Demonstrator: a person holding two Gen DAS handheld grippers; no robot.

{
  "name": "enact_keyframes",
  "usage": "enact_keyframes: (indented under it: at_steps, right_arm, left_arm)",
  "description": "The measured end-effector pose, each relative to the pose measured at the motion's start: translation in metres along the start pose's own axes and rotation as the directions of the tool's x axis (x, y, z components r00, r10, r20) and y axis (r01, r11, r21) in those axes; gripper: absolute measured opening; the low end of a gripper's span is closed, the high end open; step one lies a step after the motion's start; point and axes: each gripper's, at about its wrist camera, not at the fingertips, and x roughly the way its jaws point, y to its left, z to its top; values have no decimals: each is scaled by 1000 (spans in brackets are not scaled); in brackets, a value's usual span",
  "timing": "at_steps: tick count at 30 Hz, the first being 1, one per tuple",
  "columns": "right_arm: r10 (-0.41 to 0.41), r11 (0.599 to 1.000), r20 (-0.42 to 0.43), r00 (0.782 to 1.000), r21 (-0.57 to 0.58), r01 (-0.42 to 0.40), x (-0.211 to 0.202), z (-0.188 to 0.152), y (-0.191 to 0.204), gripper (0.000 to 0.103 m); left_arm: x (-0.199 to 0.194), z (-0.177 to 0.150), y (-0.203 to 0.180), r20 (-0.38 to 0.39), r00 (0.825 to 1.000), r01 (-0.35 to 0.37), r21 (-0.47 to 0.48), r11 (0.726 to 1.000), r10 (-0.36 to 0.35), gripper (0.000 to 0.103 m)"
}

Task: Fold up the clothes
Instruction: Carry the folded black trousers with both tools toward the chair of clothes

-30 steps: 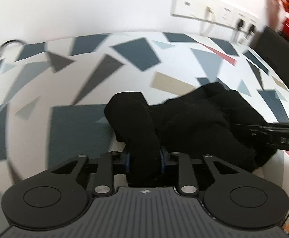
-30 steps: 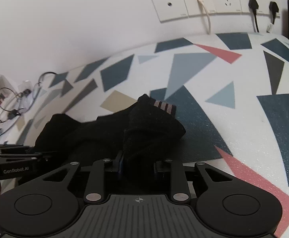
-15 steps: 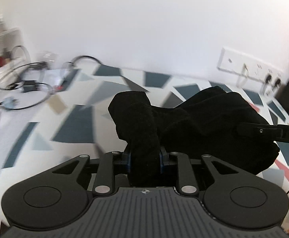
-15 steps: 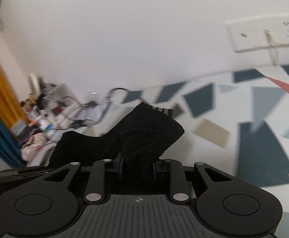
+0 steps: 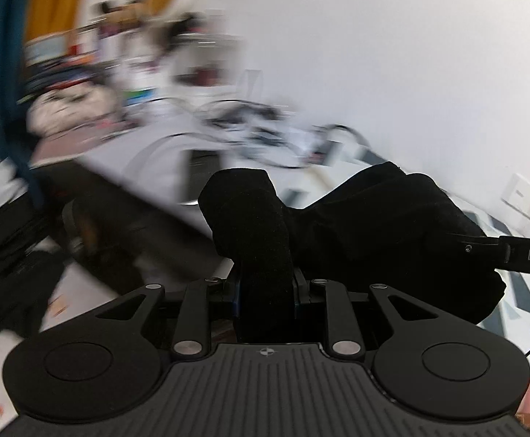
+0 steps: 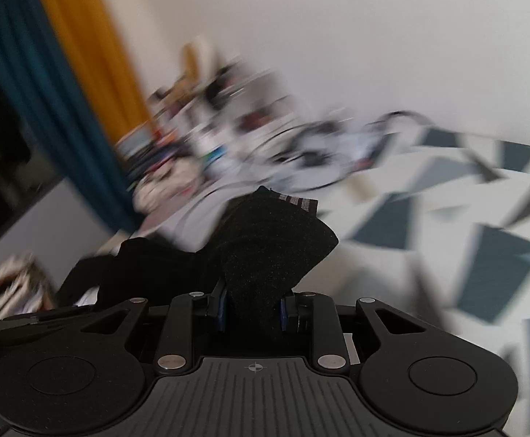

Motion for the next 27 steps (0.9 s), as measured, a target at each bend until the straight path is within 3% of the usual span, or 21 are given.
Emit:
enact_keyframes:
  at_steps: [5, 8, 10, 14, 18, 21, 24, 27]
  right_arm:
    - [122, 983, -123, 985, -119, -137, 53, -13, 110, 23]
    - [203, 952, -200, 959, -191, -241, 85, -25, 178, 23]
    - [256, 921, -260, 931, -228, -317, 106, -34, 219, 23]
    - [356, 827, -391, 848, -290, -481, 136, -56, 297, 23]
    - [425, 711, -507, 750, -325, -623, 159, -79, 368, 23]
    - [456, 628, -578, 677, -331, -704, 174, -93, 414, 23]
    - [474, 554, -633, 611, -325, -766, 189, -101, 451, 23]
    - [487, 504, -673, 557, -305, -808, 208, -98, 480, 23]
  left_arm:
    - [-59, -16, 100, 22, 988, -147, -149, 978, 152, 24]
    - [-97, -29, 153, 36, 962, -253, -241, 937, 269, 24]
    - [-122, -39, 181, 32, 935, -326, -308, 894, 352, 24]
    - [-168, -65, 227, 4, 864, -449, -446, 774, 503, 24]
    - [-202, -87, 259, -52, 781, -539, -562, 628, 623, 24]
    - [-217, -96, 280, -97, 721, -582, -621, 525, 686, 24]
    - [-225, -97, 298, -136, 673, -604, -668, 434, 727, 24]
    - [-227, -90, 315, -157, 635, -609, -705, 365, 756, 24]
